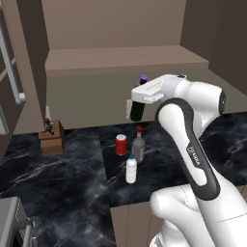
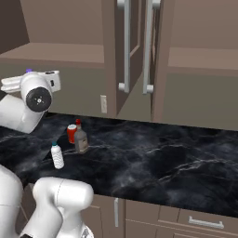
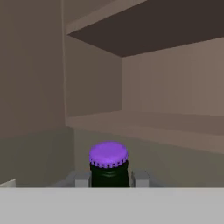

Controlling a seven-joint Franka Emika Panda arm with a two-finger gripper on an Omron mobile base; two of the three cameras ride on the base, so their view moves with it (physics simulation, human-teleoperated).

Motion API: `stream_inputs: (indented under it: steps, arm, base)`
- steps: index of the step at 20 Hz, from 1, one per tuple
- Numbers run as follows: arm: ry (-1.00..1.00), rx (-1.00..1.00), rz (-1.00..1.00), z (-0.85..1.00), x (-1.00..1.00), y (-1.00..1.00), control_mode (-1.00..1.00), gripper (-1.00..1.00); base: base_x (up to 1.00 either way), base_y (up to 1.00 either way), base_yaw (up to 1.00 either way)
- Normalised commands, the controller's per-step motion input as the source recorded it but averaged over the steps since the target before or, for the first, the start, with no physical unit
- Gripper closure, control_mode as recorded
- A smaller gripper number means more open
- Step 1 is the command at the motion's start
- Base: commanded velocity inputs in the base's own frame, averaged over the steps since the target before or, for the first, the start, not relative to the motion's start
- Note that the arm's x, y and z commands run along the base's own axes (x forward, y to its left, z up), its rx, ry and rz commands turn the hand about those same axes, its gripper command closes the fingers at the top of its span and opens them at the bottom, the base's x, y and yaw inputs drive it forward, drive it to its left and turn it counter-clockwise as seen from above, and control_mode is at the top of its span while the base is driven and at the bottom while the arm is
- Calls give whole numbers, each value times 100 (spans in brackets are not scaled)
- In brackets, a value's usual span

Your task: Sort all alcoholic drinks to one cabinet, and non-alcoholic drinks to the other.

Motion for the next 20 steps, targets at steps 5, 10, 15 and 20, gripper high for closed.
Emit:
stream_inputs:
  steps: [5,10,15,20]
  arm:
    - [0,0,0,53,9,21,-100,100]
    - [0,0,0,47,20,19,-100,100]
    - [0,0,0,32,36,22,-100,100]
    - [0,0,-3,33,37,24,-100,100]
  base:
    - [0,0,0]
    - [0,0,0]
    - [0,0,0]
    - [0,0,0]
